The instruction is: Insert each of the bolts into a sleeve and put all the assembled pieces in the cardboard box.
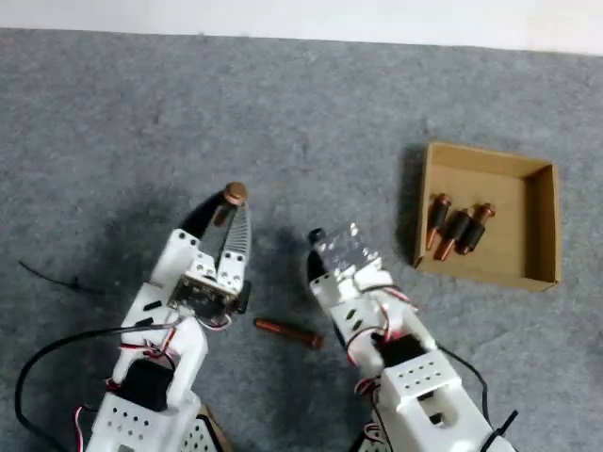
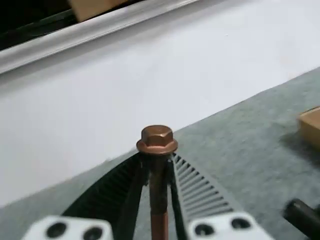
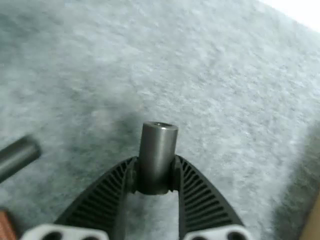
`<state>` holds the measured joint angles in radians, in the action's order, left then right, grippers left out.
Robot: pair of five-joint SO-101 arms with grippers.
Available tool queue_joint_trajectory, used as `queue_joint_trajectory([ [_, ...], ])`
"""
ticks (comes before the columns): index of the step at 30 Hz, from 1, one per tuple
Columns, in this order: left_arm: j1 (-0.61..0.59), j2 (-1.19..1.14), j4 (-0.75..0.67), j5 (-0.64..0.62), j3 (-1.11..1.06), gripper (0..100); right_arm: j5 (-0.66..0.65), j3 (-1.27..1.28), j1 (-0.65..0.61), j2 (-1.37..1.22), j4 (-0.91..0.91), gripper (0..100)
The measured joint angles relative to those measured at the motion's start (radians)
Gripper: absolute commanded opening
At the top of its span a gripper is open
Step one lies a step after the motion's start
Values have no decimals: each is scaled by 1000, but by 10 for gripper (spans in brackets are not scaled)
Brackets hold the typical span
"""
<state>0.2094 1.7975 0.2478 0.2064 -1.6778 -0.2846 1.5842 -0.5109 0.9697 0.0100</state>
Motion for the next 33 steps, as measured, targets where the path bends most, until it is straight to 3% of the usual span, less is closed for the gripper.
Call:
queue_joint_trajectory([
  [8,-5,0,0,-414,0,11,-2,72,-83,3,242,5],
  [16,57,0,-29,-450,0,11,-2,72,-98,5,367,5],
  [25,49,0,-115,-462,0,7,-2,72,-98,5,368,5],
  [33,41,0,-146,-779,0,7,-195,72,-121,5,368,5],
])
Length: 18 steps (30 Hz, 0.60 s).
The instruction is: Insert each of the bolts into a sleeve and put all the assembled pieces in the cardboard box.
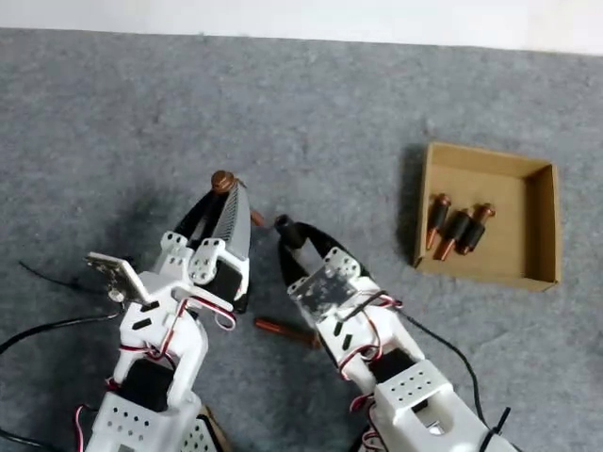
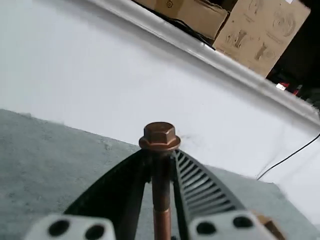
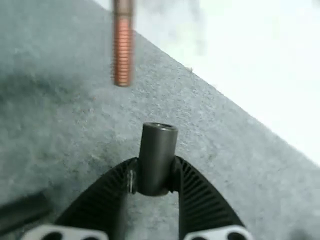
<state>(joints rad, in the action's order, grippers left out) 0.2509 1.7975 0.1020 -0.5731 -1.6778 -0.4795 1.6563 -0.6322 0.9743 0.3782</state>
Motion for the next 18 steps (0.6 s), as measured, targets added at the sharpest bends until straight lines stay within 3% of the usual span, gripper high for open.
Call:
queue_joint_trajectory([
  [8,28,0,0,-34,0,7,-38,0,-38,0,0,5],
  [18,66,0,123,-38,0,7,-38,0,-38,0,0,5],
])
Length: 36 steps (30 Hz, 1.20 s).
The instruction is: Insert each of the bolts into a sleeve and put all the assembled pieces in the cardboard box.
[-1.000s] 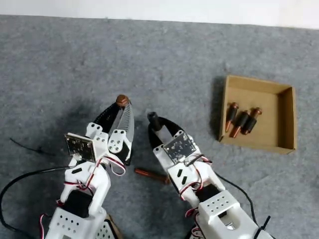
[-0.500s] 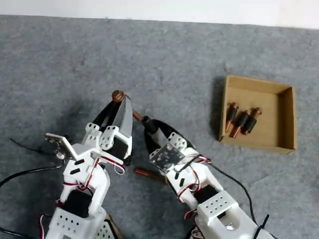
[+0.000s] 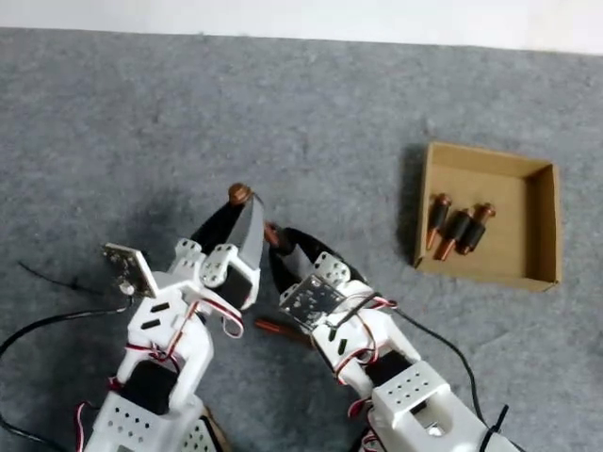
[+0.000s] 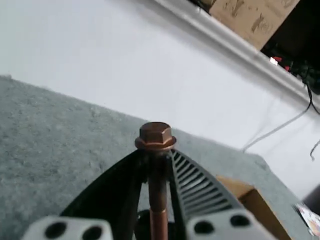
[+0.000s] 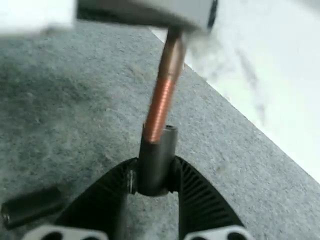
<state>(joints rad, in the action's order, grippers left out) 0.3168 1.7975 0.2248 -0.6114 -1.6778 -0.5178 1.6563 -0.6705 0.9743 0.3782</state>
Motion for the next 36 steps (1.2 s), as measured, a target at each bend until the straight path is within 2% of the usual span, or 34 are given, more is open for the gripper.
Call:
queue_joint_trajectory([
  [8,12,0,5,3,0,7,0,0,0,0,0,5],
  [16,-87,0,-46,5,0,7,0,0,0,0,0,5],
  [36,-52,0,-46,5,0,7,0,0,-48,0,0,5],
])
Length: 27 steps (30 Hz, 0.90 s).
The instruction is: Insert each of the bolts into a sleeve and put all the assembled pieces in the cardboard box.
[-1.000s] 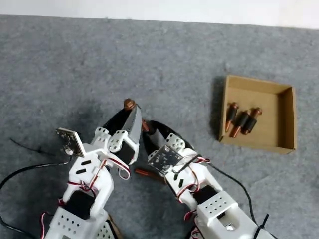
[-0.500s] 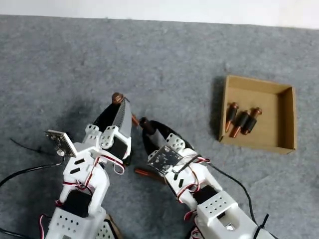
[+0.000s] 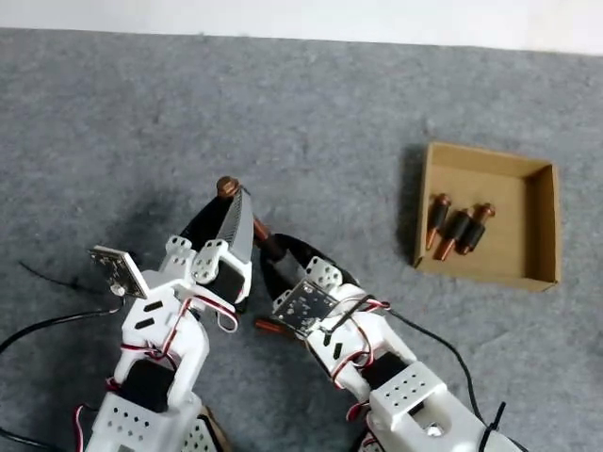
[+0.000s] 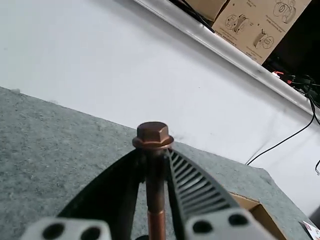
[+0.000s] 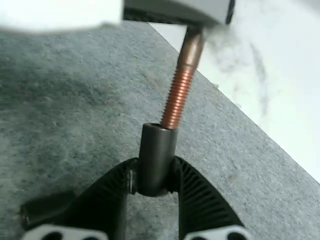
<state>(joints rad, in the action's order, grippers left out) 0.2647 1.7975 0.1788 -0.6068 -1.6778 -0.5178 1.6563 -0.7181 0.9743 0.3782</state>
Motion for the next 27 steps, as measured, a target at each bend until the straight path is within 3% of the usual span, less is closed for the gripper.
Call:
queue_joint_trajectory([
  [27,21,0,110,-2,0,7,0,0,-3,0,0,5],
])
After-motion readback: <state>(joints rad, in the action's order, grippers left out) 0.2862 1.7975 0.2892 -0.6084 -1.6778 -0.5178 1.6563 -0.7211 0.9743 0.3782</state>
